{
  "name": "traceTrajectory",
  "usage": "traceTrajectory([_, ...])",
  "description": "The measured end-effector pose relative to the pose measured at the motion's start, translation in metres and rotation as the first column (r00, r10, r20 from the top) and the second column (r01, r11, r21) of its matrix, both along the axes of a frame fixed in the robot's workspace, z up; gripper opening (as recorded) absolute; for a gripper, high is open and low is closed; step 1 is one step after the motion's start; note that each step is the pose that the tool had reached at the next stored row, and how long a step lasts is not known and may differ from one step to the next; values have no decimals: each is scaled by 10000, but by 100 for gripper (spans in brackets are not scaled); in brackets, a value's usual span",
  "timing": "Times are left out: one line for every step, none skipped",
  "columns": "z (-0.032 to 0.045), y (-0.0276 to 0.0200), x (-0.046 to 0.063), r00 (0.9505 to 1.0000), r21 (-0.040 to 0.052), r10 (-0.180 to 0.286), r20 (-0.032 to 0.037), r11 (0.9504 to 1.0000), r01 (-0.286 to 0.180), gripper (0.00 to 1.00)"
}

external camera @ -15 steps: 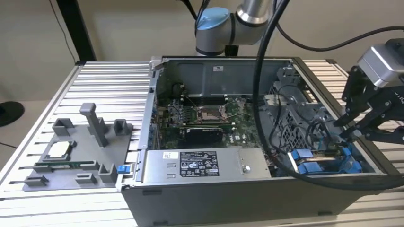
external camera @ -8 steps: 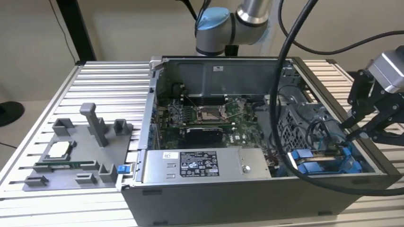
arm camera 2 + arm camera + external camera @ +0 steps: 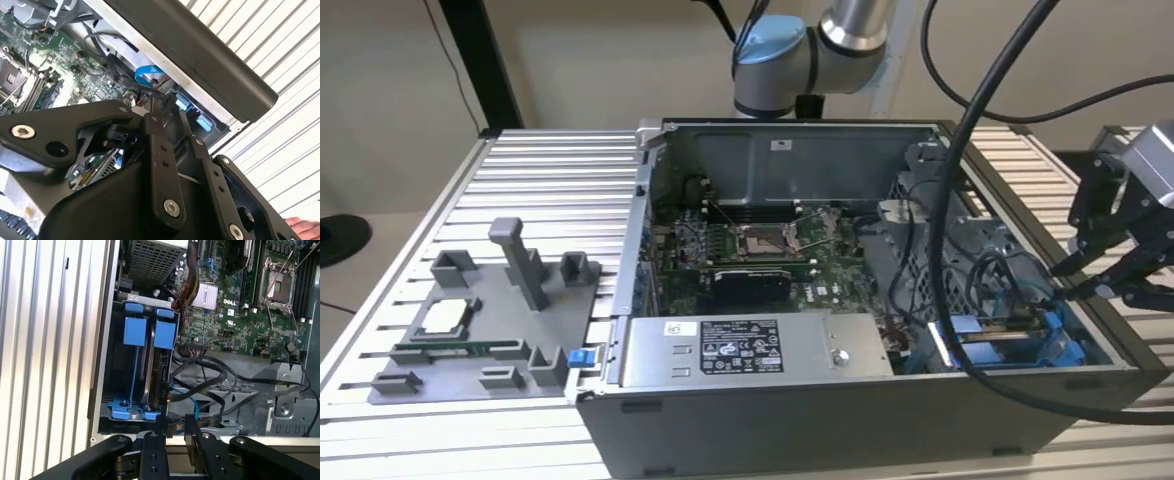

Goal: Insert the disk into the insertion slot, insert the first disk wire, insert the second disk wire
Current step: 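Insert the second disk wire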

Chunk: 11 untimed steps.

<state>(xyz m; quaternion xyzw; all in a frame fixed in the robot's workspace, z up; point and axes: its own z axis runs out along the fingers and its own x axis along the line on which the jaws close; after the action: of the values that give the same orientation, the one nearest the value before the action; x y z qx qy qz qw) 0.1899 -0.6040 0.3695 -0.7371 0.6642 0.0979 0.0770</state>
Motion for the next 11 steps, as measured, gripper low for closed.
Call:
traceTrajectory([-13, -1, 22, 10000, 1, 33, 0, 10000, -33, 100])
traceTrajectory([-27, -2, 40, 10000, 2, 71, 0, 10000, -71, 100])
traceTrajectory([-39, -4, 57, 9999, 0, 111, 0, 9999, -111, 100])
traceTrajectory([-52, -6, 74, 9999, -1, 150, 0, 9999, -150, 100])
traceTrajectory([-64, -8, 82, 9998, 0, 176, 1, 9998, -176, 100])
traceTrajectory([-72, -12, 81, 9998, 0, 177, 1, 9998, -177, 100])
traceTrajectory([-77, -17, 82, 9998, -1, 178, 1, 9998, -178, 100])
traceTrajectory([-81, -20, 81, 9998, 4, 177, 0, 9998, -177, 100])
traceTrajectory([-83, -21, 78, 9999, 7, 167, 0, 9999, -167, 100])
traceTrajectory([-84, -21, 77, 9999, 14, 145, 1, 9999, -145, 100])
traceTrajectory([-85, -23, 76, 9999, 25, 112, 1, 9999, -112, 100])
